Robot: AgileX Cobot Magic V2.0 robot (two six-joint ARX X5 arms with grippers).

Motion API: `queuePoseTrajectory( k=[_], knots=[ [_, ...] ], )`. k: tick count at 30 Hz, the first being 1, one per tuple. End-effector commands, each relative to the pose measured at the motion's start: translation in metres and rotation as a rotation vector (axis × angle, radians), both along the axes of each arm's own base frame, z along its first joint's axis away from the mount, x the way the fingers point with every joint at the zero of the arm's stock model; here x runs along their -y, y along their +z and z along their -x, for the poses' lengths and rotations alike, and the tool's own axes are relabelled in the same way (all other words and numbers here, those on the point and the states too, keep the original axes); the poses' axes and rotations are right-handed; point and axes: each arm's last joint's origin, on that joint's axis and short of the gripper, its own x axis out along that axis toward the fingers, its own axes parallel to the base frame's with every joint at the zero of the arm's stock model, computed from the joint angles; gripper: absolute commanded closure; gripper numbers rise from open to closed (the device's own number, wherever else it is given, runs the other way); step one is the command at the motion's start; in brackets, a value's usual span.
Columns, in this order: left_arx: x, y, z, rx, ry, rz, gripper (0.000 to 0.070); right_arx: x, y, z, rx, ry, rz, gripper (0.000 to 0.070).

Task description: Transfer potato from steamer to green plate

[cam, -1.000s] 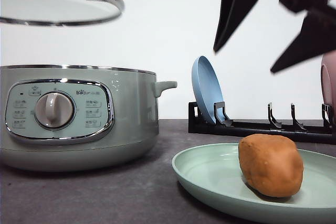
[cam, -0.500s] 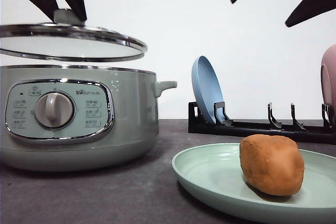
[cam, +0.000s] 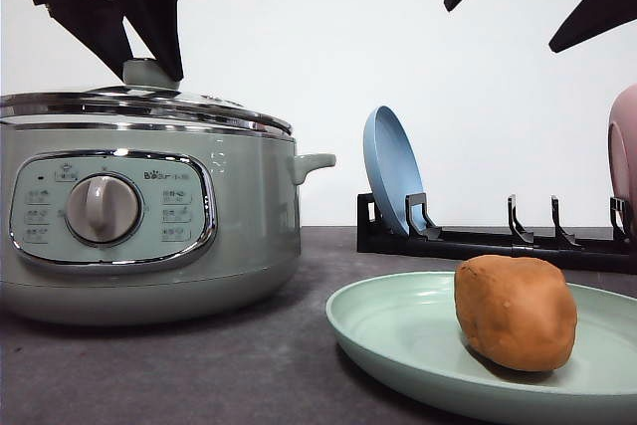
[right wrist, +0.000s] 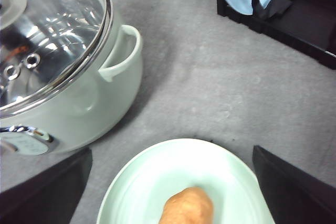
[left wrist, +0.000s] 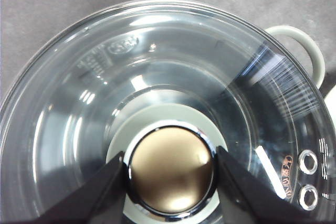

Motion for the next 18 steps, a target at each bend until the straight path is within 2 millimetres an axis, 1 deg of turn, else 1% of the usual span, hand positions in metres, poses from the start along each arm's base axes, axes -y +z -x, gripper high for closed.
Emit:
queuePoseTrajectory(
  k=[1,8,18],
  knots=[
    [0.0042,0.0057,-0.0041,0.036,-0.013,0.015,0.0698,-0.0018,0.005,-0.0007,0.022,0.008,0.005,0.0083],
    [0.0055,0.0039,-0.005,0.031,-0.017,0.012,0.0698,-0.0018,0.0051,-0.0006,0.024,0.012,0.007,0.0083],
    [0.0076,-0.0038,-0.0096,0.005,-0.02,-0.001,0.0698,-0.0017,0.0048,-0.0004,0.021,0.013,0.009,0.0083]
  ],
)
